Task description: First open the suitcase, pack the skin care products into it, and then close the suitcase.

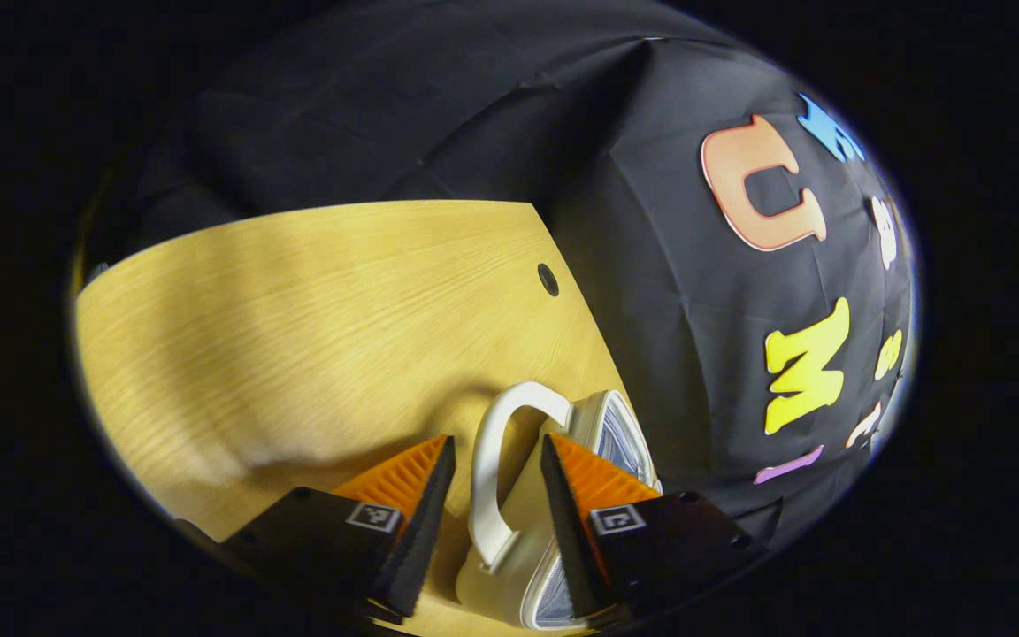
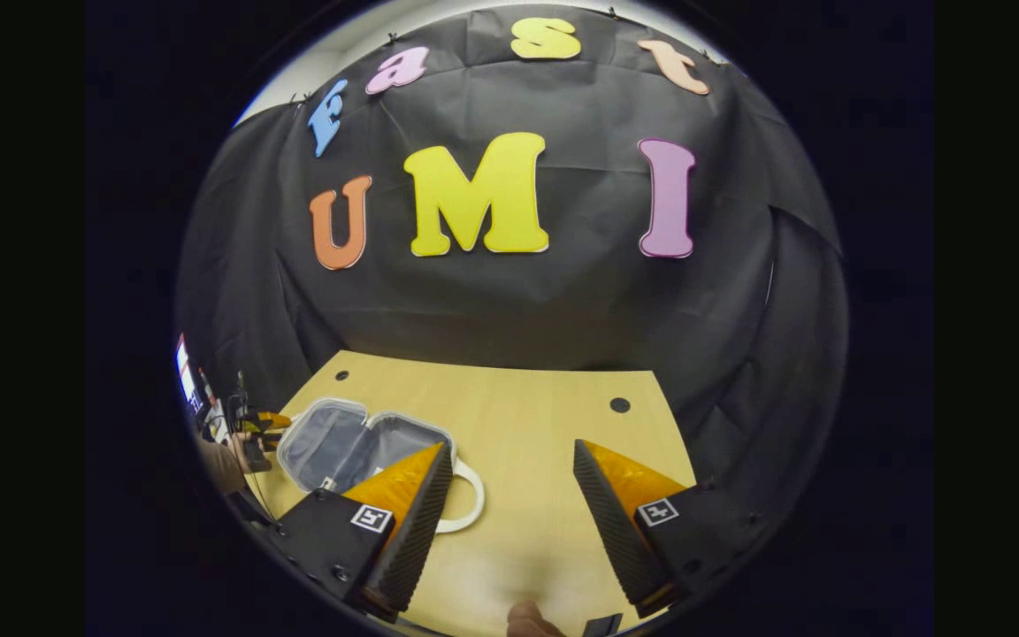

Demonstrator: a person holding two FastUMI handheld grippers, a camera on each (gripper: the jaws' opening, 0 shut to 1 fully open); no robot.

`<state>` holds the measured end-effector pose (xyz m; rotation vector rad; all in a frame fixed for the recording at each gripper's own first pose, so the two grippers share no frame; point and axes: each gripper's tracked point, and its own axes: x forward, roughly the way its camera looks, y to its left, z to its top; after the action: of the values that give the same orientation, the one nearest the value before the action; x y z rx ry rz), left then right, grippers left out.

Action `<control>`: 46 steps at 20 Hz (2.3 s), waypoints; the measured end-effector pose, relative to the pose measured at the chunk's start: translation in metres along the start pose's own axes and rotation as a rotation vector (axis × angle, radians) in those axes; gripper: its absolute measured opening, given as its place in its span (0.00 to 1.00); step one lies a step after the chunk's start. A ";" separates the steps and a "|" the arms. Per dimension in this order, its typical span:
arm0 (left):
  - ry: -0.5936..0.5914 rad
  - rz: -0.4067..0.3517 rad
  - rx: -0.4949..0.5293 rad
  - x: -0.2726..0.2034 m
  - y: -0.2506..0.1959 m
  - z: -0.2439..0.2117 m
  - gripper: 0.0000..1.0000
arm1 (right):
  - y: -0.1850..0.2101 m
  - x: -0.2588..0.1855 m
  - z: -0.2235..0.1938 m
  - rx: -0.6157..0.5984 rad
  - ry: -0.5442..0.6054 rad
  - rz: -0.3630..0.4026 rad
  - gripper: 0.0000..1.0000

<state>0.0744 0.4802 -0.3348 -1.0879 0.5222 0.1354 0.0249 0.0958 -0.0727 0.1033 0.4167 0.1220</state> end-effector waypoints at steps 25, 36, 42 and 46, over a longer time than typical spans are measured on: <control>-0.199 -0.190 0.757 -0.097 -0.327 -0.099 0.05 | -0.056 -0.029 0.022 0.041 -0.122 0.125 0.82; 0.006 -0.239 0.863 -0.031 -0.376 -0.301 0.05 | -0.098 -0.047 0.001 -0.003 -0.126 0.111 0.82; 0.112 -0.162 0.992 0.004 -0.350 -0.363 0.05 | -0.117 -0.048 -0.014 -0.003 -0.103 0.077 0.82; 0.208 -0.079 1.097 0.022 -0.321 -0.402 0.05 | -0.127 -0.050 -0.027 0.007 -0.075 0.063 0.82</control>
<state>0.0722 -0.0233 -0.2293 -0.0435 0.6184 -0.3160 -0.0194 -0.0345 -0.0927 0.1273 0.3392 0.1782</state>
